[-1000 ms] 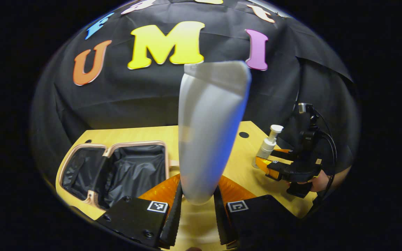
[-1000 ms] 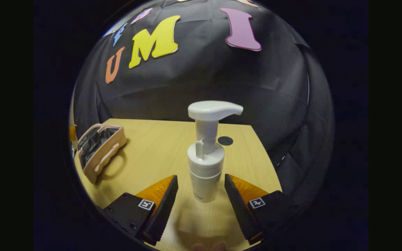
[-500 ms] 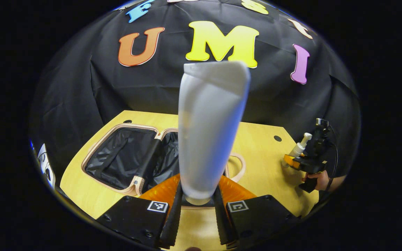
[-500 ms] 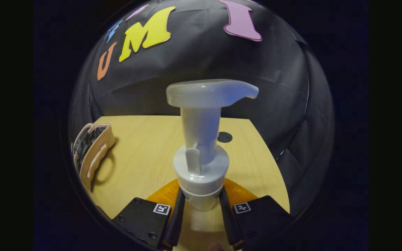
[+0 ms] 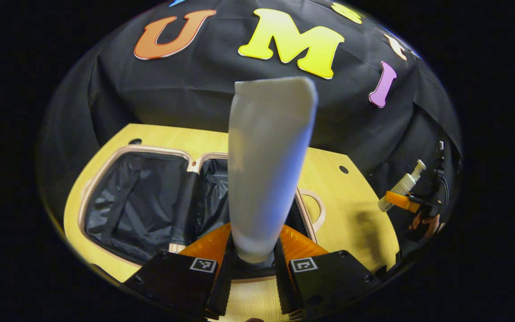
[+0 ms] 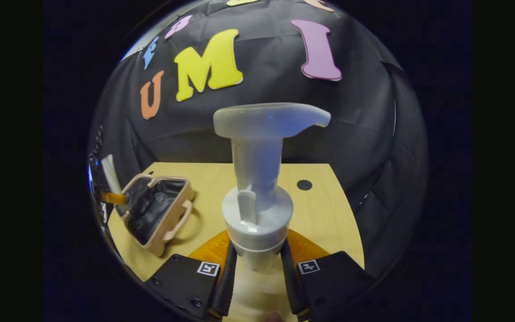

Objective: First open the suitcase, pack the skin care products into it, and then close the suitcase.

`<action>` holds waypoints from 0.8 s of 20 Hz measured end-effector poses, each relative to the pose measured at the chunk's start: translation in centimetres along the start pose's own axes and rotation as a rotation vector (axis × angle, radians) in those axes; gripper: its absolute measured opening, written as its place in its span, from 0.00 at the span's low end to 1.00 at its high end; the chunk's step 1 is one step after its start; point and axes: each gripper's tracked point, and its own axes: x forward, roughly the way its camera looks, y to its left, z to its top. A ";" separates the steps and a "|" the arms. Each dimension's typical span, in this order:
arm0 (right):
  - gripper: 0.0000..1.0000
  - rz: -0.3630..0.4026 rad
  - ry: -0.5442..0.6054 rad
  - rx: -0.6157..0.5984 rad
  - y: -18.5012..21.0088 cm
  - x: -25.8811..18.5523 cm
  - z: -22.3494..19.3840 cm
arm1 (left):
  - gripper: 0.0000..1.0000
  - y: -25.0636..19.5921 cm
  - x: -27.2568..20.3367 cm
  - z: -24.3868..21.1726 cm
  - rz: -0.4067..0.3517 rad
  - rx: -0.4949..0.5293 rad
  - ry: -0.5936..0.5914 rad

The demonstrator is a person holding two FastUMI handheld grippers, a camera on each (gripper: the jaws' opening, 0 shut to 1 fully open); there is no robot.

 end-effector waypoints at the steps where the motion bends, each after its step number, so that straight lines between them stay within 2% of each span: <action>1: 0.46 0.025 0.017 0.027 1.0 -1.3 0.2 | 0.46 0.6 1.0 -0.5 -0.023 -0.012 0.039; 4: 0.46 0.045 0.036 0.166 3.0 -4.5 0.9 | 0.46 2.2 3.8 -2.6 -0.066 -0.055 0.169; 6: 0.46 0.025 0.024 0.197 3.7 -6.1 1.4 | 0.46 3.1 4.9 -4.0 -0.075 -0.097 0.249; 8: 0.46 0.010 0.016 0.173 4.6 -7.4 1.5 | 0.46 4.4 5.6 -5.2 -0.044 -0.133 0.335; 11: 0.46 0.032 0.021 0.127 6.6 -9.0 1.7 | 0.46 5.2 6.0 -6.8 0.012 -0.158 0.470; 14: 0.46 0.075 0.038 0.090 9.1 -9.3 1.5 | 0.46 5.3 6.0 -8.1 0.074 -0.128 0.596; 16: 0.46 0.104 0.050 0.063 10.7 -9.0 1.5 | 0.46 5.3 6.0 -8.4 0.106 -0.107 0.632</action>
